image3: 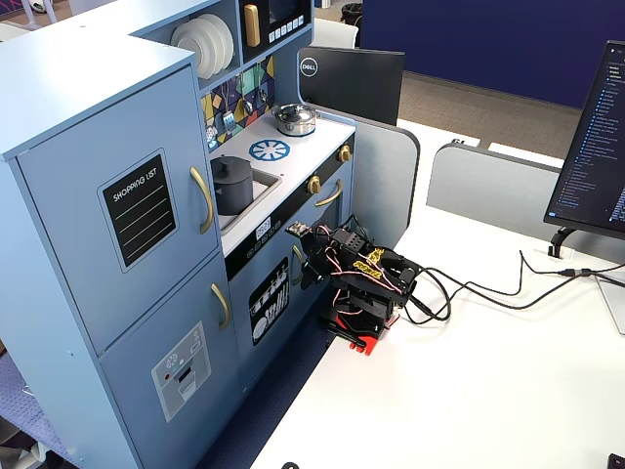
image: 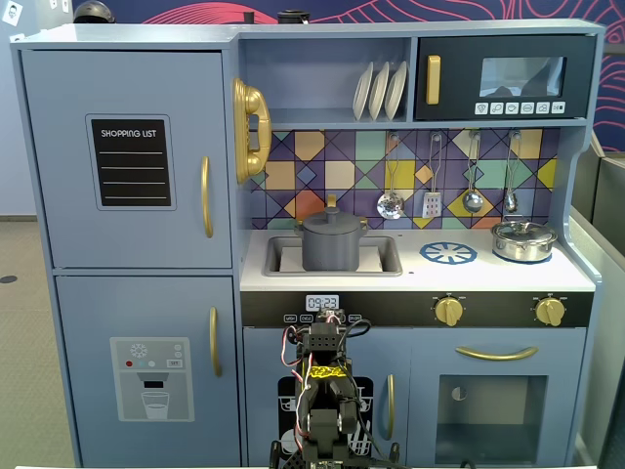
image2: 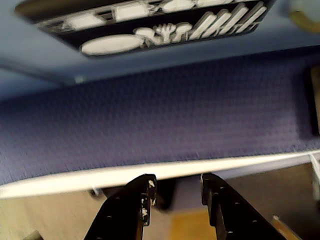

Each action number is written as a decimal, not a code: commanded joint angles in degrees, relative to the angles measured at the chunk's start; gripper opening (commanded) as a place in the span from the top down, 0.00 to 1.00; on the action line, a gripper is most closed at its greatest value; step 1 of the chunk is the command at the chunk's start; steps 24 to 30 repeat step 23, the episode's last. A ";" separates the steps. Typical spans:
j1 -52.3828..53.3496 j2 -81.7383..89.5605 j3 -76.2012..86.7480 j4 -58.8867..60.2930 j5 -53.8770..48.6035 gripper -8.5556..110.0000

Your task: Pick up the lid from the counter and put it on the gray recipient

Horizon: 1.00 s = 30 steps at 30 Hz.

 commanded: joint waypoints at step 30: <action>6.59 -0.44 0.00 10.20 -0.70 0.89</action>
